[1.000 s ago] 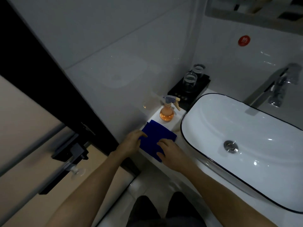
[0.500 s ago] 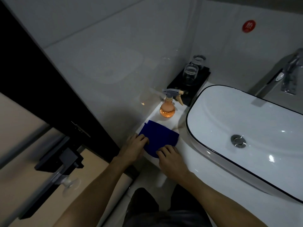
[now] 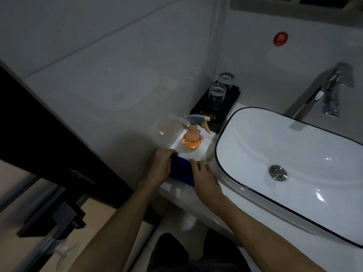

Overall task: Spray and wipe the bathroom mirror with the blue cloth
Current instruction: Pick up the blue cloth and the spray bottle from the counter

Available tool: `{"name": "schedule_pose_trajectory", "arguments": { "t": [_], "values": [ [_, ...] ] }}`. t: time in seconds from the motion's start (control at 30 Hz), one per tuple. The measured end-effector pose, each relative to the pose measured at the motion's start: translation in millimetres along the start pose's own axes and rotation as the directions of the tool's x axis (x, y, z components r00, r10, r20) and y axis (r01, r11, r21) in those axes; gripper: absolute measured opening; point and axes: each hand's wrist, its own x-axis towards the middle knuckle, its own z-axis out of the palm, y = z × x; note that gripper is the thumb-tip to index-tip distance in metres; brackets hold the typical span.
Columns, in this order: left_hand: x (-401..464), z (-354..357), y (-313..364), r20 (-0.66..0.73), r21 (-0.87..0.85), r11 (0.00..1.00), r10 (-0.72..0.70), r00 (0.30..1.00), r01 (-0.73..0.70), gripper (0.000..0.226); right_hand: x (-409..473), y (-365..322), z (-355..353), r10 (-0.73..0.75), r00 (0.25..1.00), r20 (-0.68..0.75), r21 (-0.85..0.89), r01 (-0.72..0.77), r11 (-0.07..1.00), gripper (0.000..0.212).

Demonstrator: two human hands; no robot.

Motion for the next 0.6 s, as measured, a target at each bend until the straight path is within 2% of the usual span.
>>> {"name": "schedule_pose_trajectory", "arguments": {
  "t": [0.23,0.3,0.43,0.6],
  "values": [
    [16.3,17.4,-7.7,0.069,-0.1,0.993,-0.061,0.996,0.068,0.031,15.5,9.6,16.2,0.018,1.0,0.026,-0.132,-0.015,0.991,0.069],
    [17.5,16.3,-6.3,0.007,-0.141,0.987,-0.084,0.996,0.084,0.032,19.2,9.0,12.2,-0.046,0.999,-0.001,-0.158,0.045,0.986,0.066],
    [12.2,-2.4,10.7,-0.249,-0.334,0.938,-0.181,0.951,0.091,0.025,27.8,1.4,6.8,-0.193,0.981,-0.018,-0.156,0.188,0.97,0.056],
    [3.2,-24.2,28.5,-0.351,-0.522,0.851,-0.277,0.894,0.059,0.02,41.4,-9.9,18.8,-0.212,0.974,0.084,-0.209,0.225,0.952,0.07]
  ]
}}
